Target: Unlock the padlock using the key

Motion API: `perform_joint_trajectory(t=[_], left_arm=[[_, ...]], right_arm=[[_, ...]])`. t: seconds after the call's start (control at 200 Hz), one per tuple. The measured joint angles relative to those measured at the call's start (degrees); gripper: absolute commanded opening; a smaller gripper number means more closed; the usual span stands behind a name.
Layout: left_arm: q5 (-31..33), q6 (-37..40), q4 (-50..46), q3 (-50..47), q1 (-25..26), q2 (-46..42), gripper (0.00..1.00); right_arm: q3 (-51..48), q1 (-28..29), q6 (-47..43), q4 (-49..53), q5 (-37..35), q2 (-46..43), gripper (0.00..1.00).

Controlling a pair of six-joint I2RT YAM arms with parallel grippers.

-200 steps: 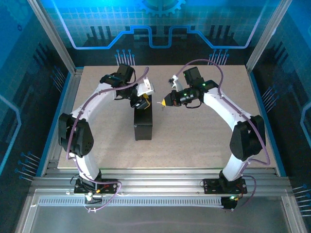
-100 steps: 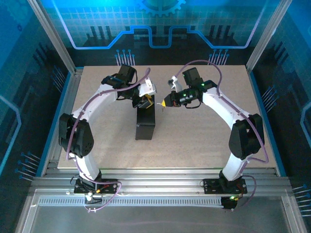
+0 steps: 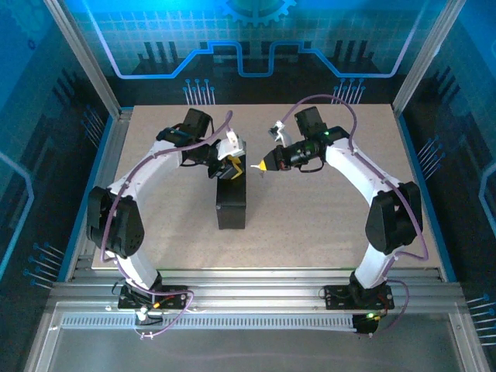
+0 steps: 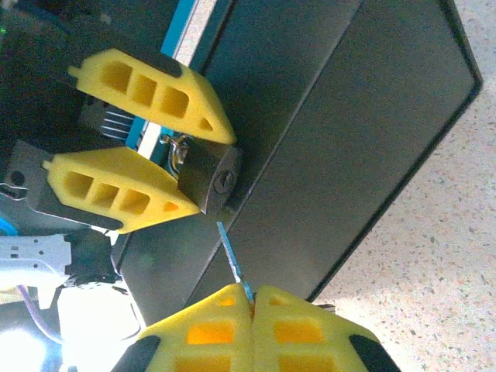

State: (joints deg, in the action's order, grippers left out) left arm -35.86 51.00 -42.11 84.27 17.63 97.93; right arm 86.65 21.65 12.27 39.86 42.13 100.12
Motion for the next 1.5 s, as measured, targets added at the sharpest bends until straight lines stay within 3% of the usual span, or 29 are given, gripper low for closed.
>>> perform_joint_trajectory(t=[0.57,1.501], left_arm=[[-6.23,1.57,-1.36,-0.57,0.22,-0.70,0.15],[-6.69,10.08,-0.87,-3.45,1.73,-2.64,0.13]], right_arm=[[1.97,-1.44,-6.84,4.24,6.43,0.83,0.02],[-1.25,-1.44,-9.73,8.15,11.04,1.09,0.02]])
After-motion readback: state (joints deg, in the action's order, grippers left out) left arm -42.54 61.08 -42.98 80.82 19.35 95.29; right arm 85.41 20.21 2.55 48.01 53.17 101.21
